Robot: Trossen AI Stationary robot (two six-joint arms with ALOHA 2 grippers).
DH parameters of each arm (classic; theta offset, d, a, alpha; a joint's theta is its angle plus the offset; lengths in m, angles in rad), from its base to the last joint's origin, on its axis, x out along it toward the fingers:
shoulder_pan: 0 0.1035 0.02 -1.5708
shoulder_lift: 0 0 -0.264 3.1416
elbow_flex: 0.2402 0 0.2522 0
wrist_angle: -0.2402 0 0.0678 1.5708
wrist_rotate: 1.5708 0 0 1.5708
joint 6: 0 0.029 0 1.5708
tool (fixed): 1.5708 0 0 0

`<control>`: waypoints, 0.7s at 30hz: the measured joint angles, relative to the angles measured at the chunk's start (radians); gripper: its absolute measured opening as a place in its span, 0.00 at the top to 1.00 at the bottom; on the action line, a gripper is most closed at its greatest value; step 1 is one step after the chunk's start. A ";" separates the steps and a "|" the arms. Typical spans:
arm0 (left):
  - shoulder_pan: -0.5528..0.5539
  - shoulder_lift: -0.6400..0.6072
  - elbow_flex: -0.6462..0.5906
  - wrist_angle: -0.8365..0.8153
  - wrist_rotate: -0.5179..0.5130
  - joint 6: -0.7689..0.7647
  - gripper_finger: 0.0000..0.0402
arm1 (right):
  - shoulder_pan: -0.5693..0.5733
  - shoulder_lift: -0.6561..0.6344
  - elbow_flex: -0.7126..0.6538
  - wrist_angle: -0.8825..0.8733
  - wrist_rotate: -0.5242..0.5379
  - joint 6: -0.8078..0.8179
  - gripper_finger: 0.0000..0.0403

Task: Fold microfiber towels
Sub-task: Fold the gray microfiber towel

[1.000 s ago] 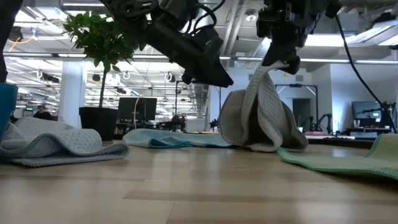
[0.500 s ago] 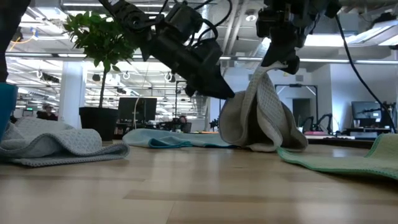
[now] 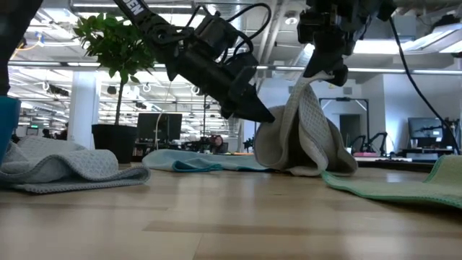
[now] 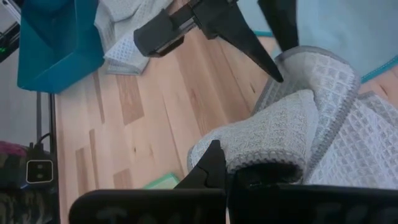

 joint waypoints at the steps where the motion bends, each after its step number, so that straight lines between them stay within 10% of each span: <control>1: 0.001 0.000 0.000 0.000 0.001 0.000 0.95 | 0.000 0.000 0.000 -0.002 0.000 0.000 0.98; 21: 0.112 -0.188 0.000 -0.260 0.068 -0.032 1.00 | 0.031 -0.124 0.000 -0.199 0.032 0.241 0.98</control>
